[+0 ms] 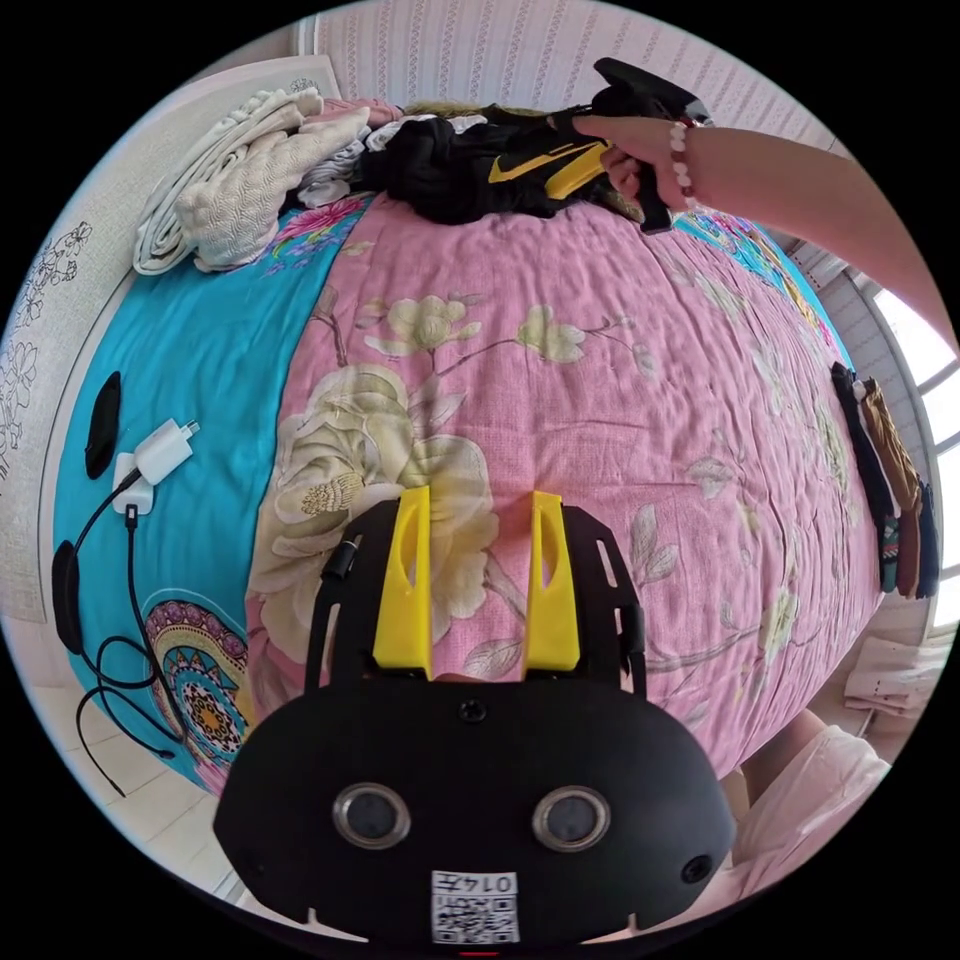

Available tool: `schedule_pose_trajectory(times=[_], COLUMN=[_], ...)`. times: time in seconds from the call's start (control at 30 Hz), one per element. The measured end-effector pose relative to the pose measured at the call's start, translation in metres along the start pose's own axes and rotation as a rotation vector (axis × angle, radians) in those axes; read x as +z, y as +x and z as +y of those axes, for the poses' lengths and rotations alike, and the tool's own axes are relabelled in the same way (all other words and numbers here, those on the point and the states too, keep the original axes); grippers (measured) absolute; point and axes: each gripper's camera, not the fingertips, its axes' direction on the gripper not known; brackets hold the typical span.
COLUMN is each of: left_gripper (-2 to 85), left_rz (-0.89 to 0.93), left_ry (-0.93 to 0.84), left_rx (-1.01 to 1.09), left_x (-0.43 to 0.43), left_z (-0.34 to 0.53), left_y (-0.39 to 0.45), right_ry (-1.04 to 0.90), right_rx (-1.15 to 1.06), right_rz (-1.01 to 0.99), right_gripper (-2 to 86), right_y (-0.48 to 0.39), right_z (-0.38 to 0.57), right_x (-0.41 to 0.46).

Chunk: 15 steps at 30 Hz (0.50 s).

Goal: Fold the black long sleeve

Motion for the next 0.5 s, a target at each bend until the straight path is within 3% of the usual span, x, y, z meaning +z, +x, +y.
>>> schedule_pose_trajectory(times=[0.2, 0.5], left_gripper=[13.9, 13.9], left_rz=[0.016, 0.03], left_ry=[0.002, -0.016], left_rx=[-0.004, -0.005], left_x=[0.016, 0.035], left_z=[0.006, 0.009], left_y=[-0.022, -0.049], right_ry=[0.018, 0.186], right_rx=[-0.061, -0.202], right_rz=[0.064, -0.128], right_gripper=[4.2, 1.9], right_y=[-0.008, 0.004], right_z=[-0.005, 0.039], right_x=[-0.002, -0.08])
